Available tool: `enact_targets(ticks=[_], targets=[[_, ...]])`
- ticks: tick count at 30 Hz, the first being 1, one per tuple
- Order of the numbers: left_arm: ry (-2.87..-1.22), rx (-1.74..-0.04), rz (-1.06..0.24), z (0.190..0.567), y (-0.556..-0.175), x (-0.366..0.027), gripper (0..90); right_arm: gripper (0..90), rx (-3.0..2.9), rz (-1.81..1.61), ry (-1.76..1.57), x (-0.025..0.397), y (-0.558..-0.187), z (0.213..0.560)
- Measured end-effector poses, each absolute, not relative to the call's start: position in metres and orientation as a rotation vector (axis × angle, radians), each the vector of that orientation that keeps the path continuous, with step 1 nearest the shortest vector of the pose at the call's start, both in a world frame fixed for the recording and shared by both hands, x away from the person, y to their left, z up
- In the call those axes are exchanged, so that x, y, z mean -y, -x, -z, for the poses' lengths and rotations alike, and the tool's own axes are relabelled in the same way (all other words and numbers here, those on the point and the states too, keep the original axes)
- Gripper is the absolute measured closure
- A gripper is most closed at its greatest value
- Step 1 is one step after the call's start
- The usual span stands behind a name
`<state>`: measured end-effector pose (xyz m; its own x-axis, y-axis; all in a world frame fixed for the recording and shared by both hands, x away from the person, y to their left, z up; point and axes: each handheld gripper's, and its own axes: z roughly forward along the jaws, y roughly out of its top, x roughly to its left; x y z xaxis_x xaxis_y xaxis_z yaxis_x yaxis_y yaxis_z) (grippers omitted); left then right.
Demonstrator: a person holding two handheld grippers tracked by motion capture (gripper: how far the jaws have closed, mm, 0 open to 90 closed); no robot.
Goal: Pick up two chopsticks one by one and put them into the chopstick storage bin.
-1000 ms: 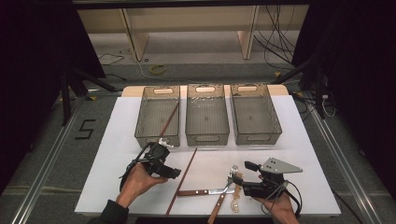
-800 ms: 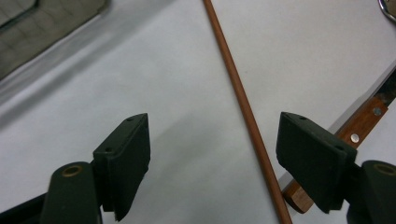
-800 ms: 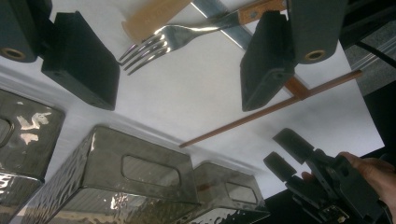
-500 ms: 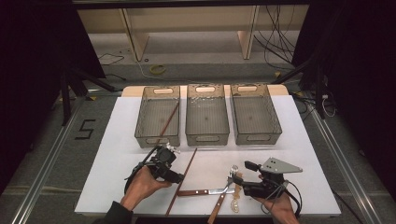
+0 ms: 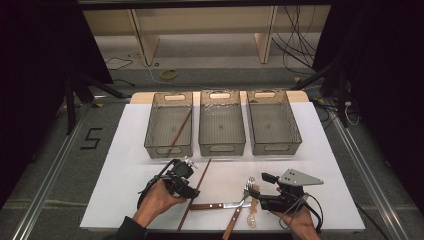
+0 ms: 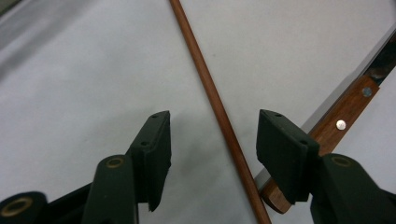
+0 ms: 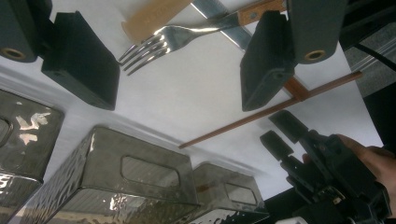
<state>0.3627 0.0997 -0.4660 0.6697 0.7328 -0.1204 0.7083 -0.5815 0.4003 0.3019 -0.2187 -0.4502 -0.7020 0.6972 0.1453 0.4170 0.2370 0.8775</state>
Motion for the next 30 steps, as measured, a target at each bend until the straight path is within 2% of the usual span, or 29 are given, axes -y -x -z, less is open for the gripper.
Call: enact_targets(ticks=[20,30], targets=[[-2.598,-1.053,-0.138,0.4696,-0.361,-0.0928,65.1,29.4,-2.237,-1.448,-1.038,0.2185,-0.3019,0.4501],[-2.602,-1.027,-0.127,0.4697,-0.3646,-0.0985,77.2,29.4,-2.237,-1.446,-1.035,0.2187,-0.3017,0.4499]])
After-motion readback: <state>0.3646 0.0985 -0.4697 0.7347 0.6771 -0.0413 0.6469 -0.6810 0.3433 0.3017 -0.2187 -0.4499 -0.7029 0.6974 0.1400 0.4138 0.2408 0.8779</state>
